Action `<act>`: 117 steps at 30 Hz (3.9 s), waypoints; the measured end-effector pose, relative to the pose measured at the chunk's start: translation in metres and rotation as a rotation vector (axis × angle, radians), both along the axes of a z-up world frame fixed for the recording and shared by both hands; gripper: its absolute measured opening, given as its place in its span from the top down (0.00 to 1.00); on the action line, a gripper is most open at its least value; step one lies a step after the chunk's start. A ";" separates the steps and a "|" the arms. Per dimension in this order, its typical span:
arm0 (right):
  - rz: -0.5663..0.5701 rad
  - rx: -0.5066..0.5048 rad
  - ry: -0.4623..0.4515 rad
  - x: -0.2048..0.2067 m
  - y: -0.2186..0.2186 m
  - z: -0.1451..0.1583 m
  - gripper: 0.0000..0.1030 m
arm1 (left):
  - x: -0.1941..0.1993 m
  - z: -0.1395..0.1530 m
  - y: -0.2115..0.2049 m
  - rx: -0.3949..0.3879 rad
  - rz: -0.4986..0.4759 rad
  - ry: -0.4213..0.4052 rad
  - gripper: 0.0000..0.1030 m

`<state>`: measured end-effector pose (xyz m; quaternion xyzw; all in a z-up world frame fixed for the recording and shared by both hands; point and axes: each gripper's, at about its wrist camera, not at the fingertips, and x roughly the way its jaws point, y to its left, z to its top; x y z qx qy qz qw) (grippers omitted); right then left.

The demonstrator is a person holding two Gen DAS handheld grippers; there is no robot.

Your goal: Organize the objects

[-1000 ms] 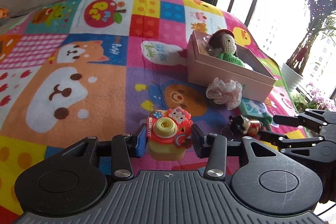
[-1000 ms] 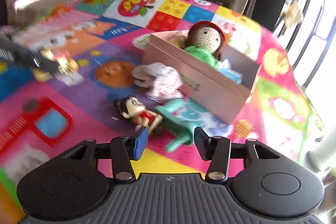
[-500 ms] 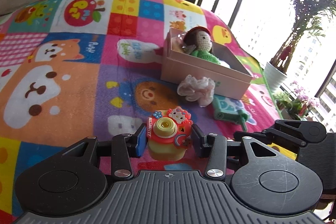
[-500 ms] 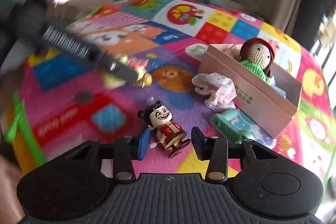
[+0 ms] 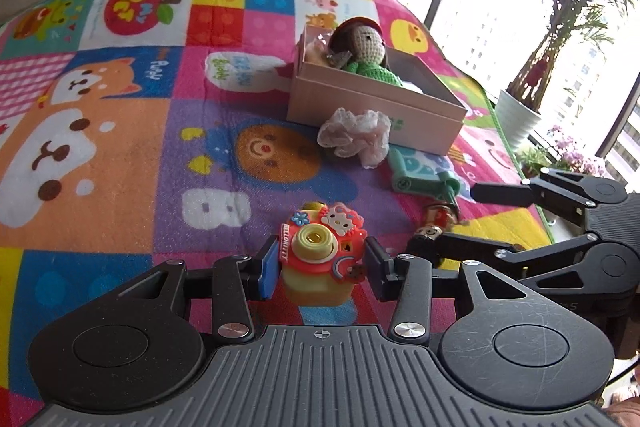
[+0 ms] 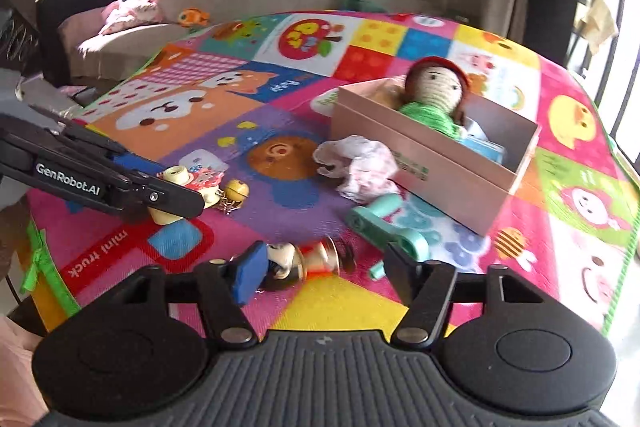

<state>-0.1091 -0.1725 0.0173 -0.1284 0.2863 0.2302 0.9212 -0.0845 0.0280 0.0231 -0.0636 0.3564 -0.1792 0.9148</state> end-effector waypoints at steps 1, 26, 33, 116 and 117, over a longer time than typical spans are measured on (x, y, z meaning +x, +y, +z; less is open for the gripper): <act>0.006 -0.001 -0.004 0.001 0.002 -0.002 0.29 | 0.000 0.000 0.000 0.001 0.002 0.002 0.53; -0.078 0.022 0.126 -0.016 -0.023 -0.003 0.18 | -0.001 -0.009 -0.007 0.011 -0.017 0.039 0.53; -0.077 0.052 0.190 -0.015 -0.006 -0.014 0.18 | -0.002 -0.009 -0.007 0.015 -0.016 0.043 0.53; -0.541 0.381 -0.040 0.141 -0.122 0.086 0.05 | 0.061 -0.010 0.003 -0.198 -0.043 -0.039 0.53; -0.537 0.347 -0.038 0.130 -0.121 0.077 0.04 | 0.060 -0.010 -0.002 -0.192 -0.059 -0.045 0.53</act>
